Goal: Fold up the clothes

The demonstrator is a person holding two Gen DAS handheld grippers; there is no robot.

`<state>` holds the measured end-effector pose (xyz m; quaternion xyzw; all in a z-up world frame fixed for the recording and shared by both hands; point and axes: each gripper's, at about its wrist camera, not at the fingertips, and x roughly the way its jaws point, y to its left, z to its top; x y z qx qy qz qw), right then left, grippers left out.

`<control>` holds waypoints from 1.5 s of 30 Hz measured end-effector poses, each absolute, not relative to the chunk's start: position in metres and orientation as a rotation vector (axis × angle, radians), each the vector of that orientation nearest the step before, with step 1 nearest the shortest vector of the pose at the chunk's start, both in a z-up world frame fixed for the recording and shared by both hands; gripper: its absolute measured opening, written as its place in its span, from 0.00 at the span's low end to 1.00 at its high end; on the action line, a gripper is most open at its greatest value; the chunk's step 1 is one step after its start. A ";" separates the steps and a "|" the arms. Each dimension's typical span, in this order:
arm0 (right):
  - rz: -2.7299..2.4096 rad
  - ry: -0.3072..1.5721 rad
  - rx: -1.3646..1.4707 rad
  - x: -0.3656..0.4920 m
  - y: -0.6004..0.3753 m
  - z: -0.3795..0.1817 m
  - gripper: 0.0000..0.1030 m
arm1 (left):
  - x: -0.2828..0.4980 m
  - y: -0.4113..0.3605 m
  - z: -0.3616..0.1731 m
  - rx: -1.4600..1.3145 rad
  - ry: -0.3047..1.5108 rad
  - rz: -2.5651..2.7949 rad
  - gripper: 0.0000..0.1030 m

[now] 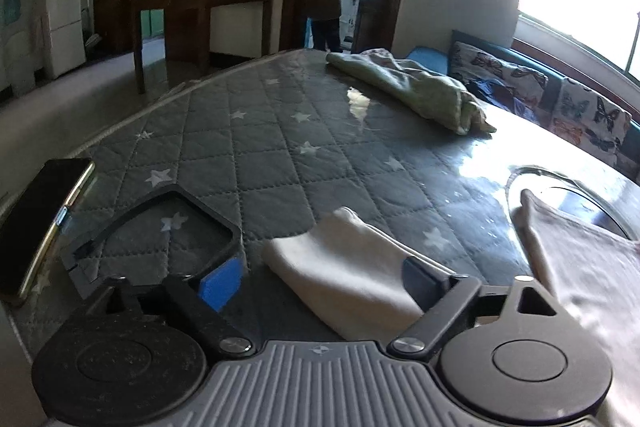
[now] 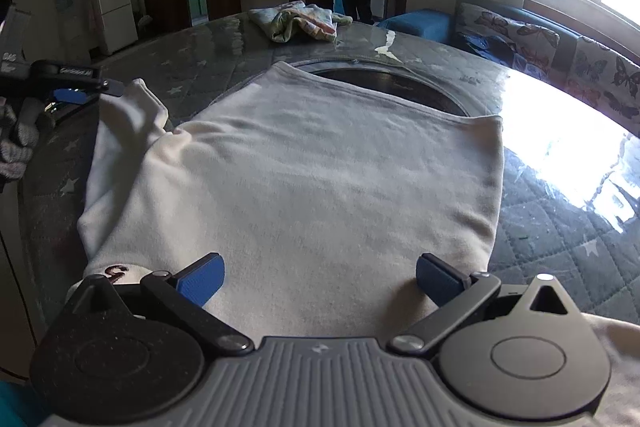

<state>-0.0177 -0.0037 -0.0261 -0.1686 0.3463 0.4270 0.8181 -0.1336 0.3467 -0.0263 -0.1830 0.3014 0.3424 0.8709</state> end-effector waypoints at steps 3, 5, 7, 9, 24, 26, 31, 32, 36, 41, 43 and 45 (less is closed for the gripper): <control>0.910 0.746 -0.360 -0.017 -0.003 -0.027 1.00 | -0.130 0.352 -0.030 -0.390 0.635 0.732 0.55; 0.911 0.750 -0.364 -0.017 -0.003 -0.028 1.00 | -0.130 0.350 -0.032 -0.361 0.636 0.744 0.36; 0.910 0.751 -0.370 -0.017 -0.001 -0.029 1.00 | -0.131 0.348 -0.032 -0.340 0.633 0.774 0.13; 0.908 0.751 -0.374 -0.016 -0.001 -0.029 1.00 | -0.135 0.347 -0.029 -0.346 0.622 0.810 0.06; 0.925 0.699 -0.357 -0.020 -0.004 -0.016 1.00 | -0.150 0.342 -0.013 -0.280 0.631 0.873 0.35; 0.929 0.689 -0.348 -0.018 -0.006 -0.011 1.00 | -0.151 0.334 -0.003 -0.283 0.607 0.854 0.41; 0.918 0.685 -0.334 -0.013 -0.010 -0.007 1.00 | -0.140 0.286 0.026 -0.255 0.559 0.638 0.42; 0.916 0.687 -0.332 -0.013 -0.010 -0.007 1.00 | -0.136 0.273 0.029 -0.248 0.556 0.566 0.42; 0.909 0.698 -0.319 -0.013 -0.012 -0.011 1.00 | -0.110 0.224 0.025 -0.237 0.593 0.319 0.42; 0.904 0.709 -0.318 -0.015 -0.017 -0.014 1.00 | -0.084 0.184 0.003 -0.210 0.674 0.160 0.42; 0.901 0.709 -0.320 -0.016 -0.019 -0.014 1.00 | -0.079 0.177 -0.008 -0.205 0.706 0.138 0.42; 0.896 0.707 -0.317 -0.015 -0.022 -0.013 1.00 | -0.076 0.174 -0.017 -0.205 0.735 0.139 0.42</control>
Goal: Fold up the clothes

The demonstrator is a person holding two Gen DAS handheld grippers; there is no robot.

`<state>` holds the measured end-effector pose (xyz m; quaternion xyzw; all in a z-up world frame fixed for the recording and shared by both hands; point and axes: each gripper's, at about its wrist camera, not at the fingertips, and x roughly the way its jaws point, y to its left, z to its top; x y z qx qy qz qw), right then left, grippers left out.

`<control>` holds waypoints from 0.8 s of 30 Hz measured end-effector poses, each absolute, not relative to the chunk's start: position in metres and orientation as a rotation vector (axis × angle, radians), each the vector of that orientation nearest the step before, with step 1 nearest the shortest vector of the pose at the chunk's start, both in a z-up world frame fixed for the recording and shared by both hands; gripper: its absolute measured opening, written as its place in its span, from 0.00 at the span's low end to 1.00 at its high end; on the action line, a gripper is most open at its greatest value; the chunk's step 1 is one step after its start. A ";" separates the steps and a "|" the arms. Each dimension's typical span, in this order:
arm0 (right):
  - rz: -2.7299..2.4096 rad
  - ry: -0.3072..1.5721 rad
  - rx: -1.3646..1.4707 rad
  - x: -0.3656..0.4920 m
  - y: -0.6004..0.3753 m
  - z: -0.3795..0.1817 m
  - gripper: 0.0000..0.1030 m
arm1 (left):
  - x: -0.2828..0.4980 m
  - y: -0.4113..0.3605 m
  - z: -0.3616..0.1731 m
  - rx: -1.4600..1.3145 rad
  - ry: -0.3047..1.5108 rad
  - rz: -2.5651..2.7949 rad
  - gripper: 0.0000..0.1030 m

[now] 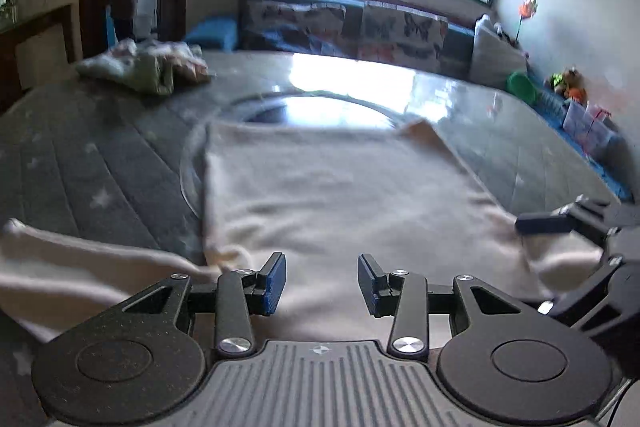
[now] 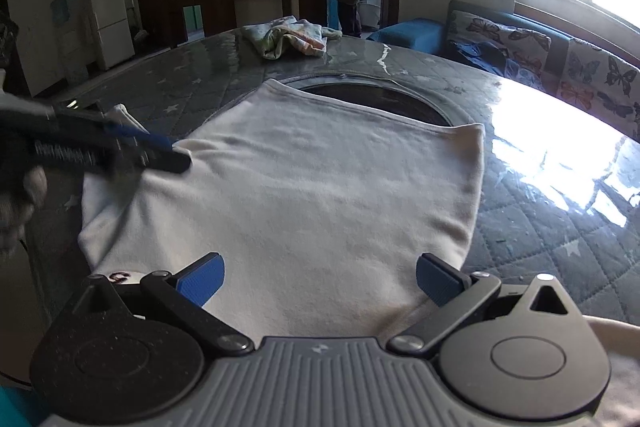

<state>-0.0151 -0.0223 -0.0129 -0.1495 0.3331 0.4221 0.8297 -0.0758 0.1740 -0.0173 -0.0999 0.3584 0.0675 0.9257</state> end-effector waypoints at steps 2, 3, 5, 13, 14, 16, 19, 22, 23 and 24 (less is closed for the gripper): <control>0.890 0.702 -0.305 -0.014 -0.025 -0.011 1.00 | -0.077 0.177 -0.025 -0.204 0.755 0.149 0.42; 0.887 0.699 -0.301 -0.013 -0.027 -0.010 1.00 | -0.079 0.179 -0.027 -0.206 0.758 0.151 0.41; 0.884 0.696 -0.290 -0.012 -0.029 -0.008 1.00 | -0.084 0.180 -0.028 -0.202 0.759 0.151 0.41; 0.890 0.737 -0.310 -0.011 -0.025 -0.024 1.00 | -0.085 0.178 -0.018 -0.196 0.735 0.148 0.44; 0.891 0.736 -0.320 -0.011 -0.024 -0.024 1.00 | -0.086 0.176 -0.016 -0.192 0.730 0.139 0.45; 0.894 0.728 -0.332 -0.014 -0.024 -0.023 1.00 | -0.089 0.169 -0.013 -0.170 0.729 0.122 0.47; 0.913 0.709 -0.331 -0.019 -0.026 -0.016 1.00 | -0.095 0.158 -0.011 -0.125 0.733 0.091 0.48; 0.930 0.688 -0.373 -0.030 -0.028 -0.013 1.00 | -0.103 0.147 -0.012 -0.093 0.745 0.051 0.48; 0.938 0.688 -0.385 -0.033 -0.028 -0.014 1.00 | -0.106 0.144 -0.013 -0.080 0.748 0.043 0.48; 0.944 0.689 -0.395 -0.036 -0.028 -0.015 1.00 | -0.109 0.140 -0.014 -0.066 0.751 0.034 0.49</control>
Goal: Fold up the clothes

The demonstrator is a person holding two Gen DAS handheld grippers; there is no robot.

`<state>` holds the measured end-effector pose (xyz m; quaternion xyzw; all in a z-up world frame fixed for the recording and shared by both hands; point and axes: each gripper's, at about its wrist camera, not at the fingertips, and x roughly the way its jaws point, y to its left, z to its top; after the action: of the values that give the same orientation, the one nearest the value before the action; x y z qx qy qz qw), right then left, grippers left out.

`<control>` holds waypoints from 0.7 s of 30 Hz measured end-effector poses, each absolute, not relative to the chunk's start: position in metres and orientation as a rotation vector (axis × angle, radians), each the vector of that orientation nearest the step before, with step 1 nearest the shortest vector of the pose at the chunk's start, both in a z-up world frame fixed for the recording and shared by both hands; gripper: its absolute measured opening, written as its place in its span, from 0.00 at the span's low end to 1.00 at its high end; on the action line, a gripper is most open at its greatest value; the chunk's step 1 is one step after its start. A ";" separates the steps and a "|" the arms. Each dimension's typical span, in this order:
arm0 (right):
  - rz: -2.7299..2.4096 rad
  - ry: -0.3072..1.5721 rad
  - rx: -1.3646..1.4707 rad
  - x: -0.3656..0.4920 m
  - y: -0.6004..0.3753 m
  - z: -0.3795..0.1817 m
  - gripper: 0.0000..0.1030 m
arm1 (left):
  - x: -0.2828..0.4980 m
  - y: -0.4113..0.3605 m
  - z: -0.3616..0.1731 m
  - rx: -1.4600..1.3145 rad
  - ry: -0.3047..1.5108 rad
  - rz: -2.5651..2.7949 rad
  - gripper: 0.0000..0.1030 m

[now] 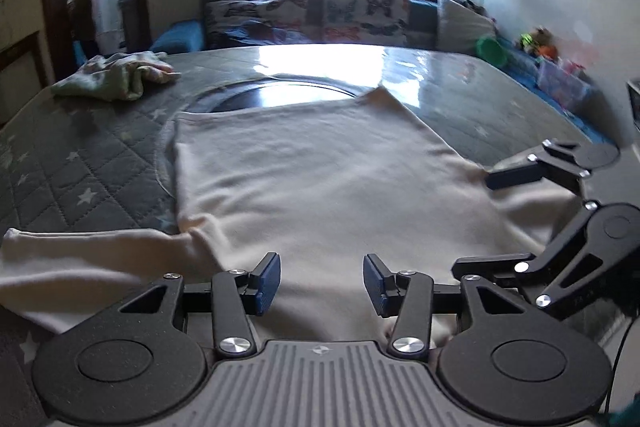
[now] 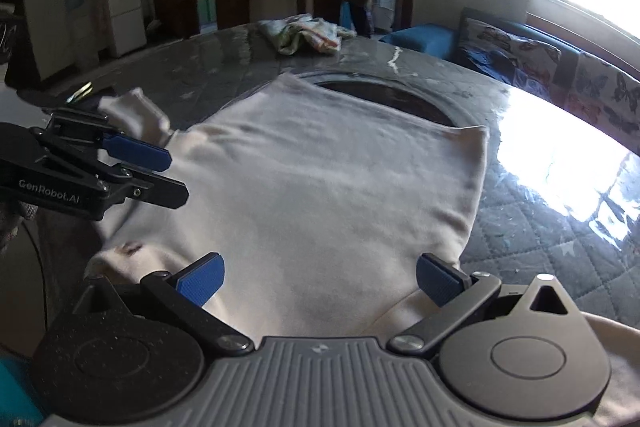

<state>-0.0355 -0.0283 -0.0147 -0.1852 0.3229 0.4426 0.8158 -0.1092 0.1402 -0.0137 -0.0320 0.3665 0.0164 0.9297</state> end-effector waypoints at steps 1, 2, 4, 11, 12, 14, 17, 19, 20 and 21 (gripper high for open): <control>0.951 0.683 -0.419 -0.041 -0.028 -0.017 1.00 | -0.112 0.137 -0.014 -0.051 0.752 0.024 0.50; 0.952 0.671 -0.442 -0.045 -0.028 -0.017 1.00 | -0.116 0.134 -0.015 -0.038 0.752 0.013 0.51; 0.963 0.646 -0.484 -0.053 -0.028 -0.016 1.00 | -0.121 0.129 -0.016 -0.014 0.755 -0.005 0.54; 0.988 0.629 -0.539 -0.065 -0.026 -0.020 1.00 | -0.133 0.117 -0.023 0.038 0.768 -0.034 0.58; 0.987 0.627 -0.540 -0.066 -0.026 -0.020 1.00 | -0.134 0.117 -0.024 0.043 0.771 -0.037 0.58; 0.983 0.612 -0.539 -0.068 -0.028 -0.016 1.00 | -0.137 0.116 -0.025 0.049 0.771 -0.041 0.59; 0.983 0.590 -0.524 -0.072 -0.031 -0.009 1.00 | -0.140 0.115 -0.026 0.057 0.770 -0.042 0.61; 0.984 0.600 -0.530 -0.074 -0.030 -0.012 1.00 | -0.142 0.115 -0.027 0.060 0.772 -0.041 0.62; 0.985 0.605 -0.533 -0.075 -0.030 -0.013 1.00 | -0.143 0.114 -0.028 0.061 0.773 -0.040 0.62; 0.986 0.612 -0.536 -0.076 -0.030 -0.015 1.00 | -0.144 0.114 -0.029 0.061 0.774 -0.039 0.63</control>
<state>-0.0762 -0.0296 -0.0153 -0.2502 0.2854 0.4601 0.8027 -0.1439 0.1139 -0.0288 0.0300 0.3773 -0.0191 0.9254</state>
